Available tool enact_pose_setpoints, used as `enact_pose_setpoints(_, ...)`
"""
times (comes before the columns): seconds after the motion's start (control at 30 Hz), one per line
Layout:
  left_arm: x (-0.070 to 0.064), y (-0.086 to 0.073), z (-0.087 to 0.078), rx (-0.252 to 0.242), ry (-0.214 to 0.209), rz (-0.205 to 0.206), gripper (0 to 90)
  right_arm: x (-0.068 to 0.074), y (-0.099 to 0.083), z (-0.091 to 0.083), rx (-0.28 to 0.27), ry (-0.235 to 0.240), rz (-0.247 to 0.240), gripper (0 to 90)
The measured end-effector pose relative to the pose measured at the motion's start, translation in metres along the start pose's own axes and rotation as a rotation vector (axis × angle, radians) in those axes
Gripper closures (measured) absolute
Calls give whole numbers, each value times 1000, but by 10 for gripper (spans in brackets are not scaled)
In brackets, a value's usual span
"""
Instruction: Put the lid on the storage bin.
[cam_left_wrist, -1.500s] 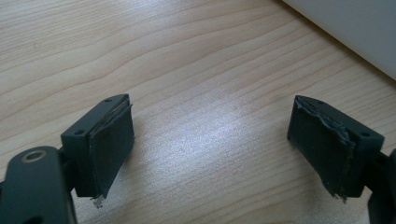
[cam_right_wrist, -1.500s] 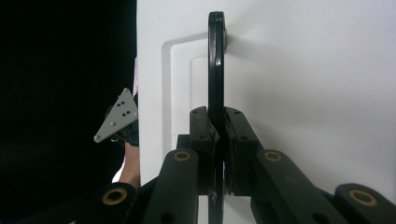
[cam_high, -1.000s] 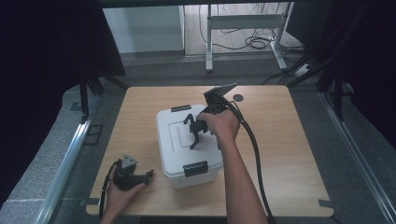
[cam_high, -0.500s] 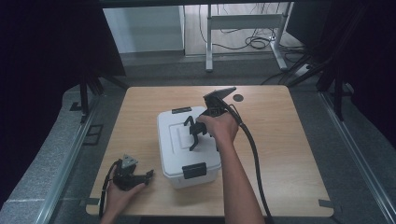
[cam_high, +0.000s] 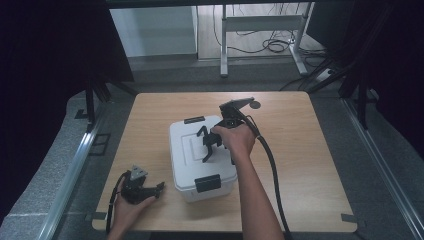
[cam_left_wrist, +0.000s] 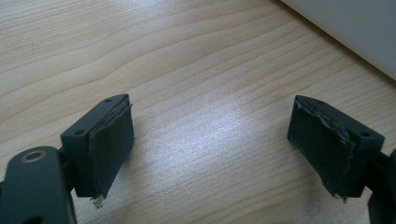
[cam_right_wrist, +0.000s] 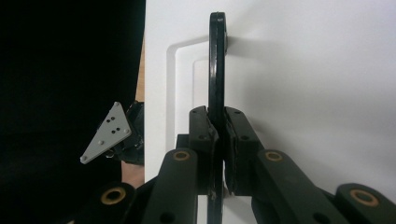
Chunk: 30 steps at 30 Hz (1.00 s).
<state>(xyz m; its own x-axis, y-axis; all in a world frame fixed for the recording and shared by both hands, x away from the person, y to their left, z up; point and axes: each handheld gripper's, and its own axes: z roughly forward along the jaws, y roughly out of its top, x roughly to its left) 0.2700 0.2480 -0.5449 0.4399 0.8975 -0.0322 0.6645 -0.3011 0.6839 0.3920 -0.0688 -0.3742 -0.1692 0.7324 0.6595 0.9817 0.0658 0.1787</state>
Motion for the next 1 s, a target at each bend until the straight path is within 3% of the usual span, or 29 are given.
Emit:
enact_pose_setpoints(0.33, 0, 0, 0, 0, 0, 0, 145, 0, -1, 2, 5, 4, -29, 797)
enact_pose_setpoints(0.53, 0, 0, 0, 0, -1, 1, 144, 1, -2, -1, 1, -9, -79, 723)
enact_pose_setpoints(0.83, 0, 0, 0, -1, -1, 0, 145, -10, -7, -30, -61, 31, -154, 609)
enact_pose_setpoints(1.0, 0, 0, 0, -1, -1, 0, 144, -34, -18, -55, -134, 58, -209, 523)
